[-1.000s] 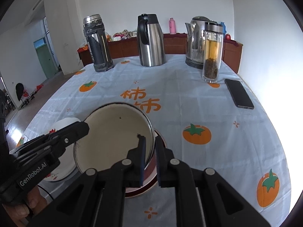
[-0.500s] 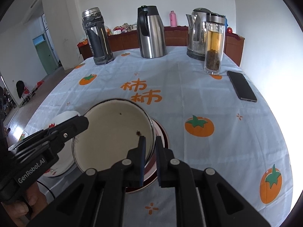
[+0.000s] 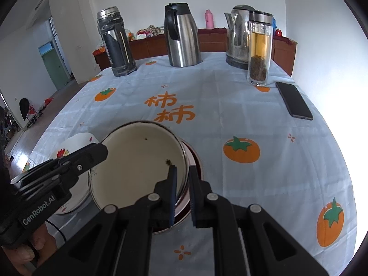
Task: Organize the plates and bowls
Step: 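Lower the cream enamel bowl into the pink bowl with both grippers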
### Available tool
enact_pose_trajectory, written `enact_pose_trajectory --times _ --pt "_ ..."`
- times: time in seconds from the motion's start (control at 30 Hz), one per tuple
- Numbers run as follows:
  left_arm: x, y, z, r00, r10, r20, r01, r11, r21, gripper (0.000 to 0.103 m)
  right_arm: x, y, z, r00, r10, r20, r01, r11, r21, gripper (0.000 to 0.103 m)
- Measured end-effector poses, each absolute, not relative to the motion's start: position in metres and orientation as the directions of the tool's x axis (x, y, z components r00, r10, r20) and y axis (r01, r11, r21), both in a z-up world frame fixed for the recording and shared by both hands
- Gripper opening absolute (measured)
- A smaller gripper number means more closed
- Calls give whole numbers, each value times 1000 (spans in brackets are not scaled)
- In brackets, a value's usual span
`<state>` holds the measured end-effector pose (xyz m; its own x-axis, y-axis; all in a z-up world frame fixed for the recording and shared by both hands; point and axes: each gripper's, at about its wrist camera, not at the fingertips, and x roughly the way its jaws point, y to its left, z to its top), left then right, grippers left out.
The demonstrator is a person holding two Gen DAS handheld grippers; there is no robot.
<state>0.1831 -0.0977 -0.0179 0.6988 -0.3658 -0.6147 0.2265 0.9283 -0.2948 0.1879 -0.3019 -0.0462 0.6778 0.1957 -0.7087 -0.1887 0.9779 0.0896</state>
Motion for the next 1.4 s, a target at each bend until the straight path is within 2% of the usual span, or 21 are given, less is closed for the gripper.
enact_pose_trajectory --times 1.23,1.4 --pt "187 -99 -25 677 -376 -633 225 924 -308 10 196 -303 -52 656 194 -729 -203 976 78 12" --pt "189 -98 -25 670 -390 -631 223 917 -331 11 195 -302 -52 661 202 -723 -204 975 85 16"
